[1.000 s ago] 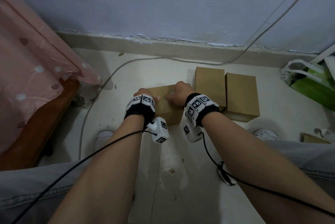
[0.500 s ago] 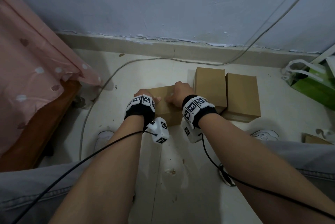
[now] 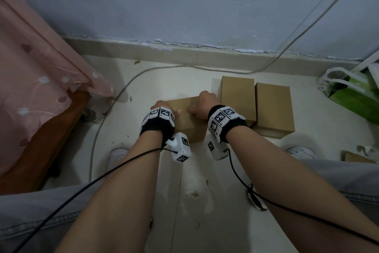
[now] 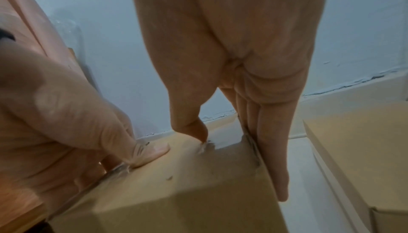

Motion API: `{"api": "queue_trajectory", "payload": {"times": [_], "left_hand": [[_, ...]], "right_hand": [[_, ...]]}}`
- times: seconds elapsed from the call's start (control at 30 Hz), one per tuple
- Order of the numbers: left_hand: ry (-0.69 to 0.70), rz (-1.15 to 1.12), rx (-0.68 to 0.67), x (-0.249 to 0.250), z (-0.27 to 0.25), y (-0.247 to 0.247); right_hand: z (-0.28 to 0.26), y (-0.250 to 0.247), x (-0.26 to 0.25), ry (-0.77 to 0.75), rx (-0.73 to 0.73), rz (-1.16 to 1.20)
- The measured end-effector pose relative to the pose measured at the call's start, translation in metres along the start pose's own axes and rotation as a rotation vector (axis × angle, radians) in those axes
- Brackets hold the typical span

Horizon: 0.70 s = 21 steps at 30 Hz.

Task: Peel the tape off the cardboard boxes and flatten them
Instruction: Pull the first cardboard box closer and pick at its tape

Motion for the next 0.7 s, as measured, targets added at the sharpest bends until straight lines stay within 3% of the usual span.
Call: {"api": "queue_trajectory", "payload": {"times": [0.27, 0.5, 0.7], "left_hand": [[0.015, -0.036, -0.003, -0.0004, -0.0013, 0.0000], [-0.014, -0.072, -0.015, -0.0016, -0.0011, 0.0005], [-0.021, -0.029, -0.006, -0.0029, 0.0028, 0.0021]], "right_hand": [[-0.0006, 0.0029, -0.0047, -0.003, 0.058, -0.057], [0.0044, -0.0004, 0.0007, 0.028, -0.013, 0.037], [0.0049, -0.0001, -0.0009, 0.014, 0.019, 0.025]]}}
Point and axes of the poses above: each hand's wrist, its own z-axis towards the middle knuckle, its own y-axis out of the palm, x = y × z, the point moved 7 cm from there along z, towards the middle knuckle, and after that the axes turned 13 degrees about y, right-handed, at the moved point
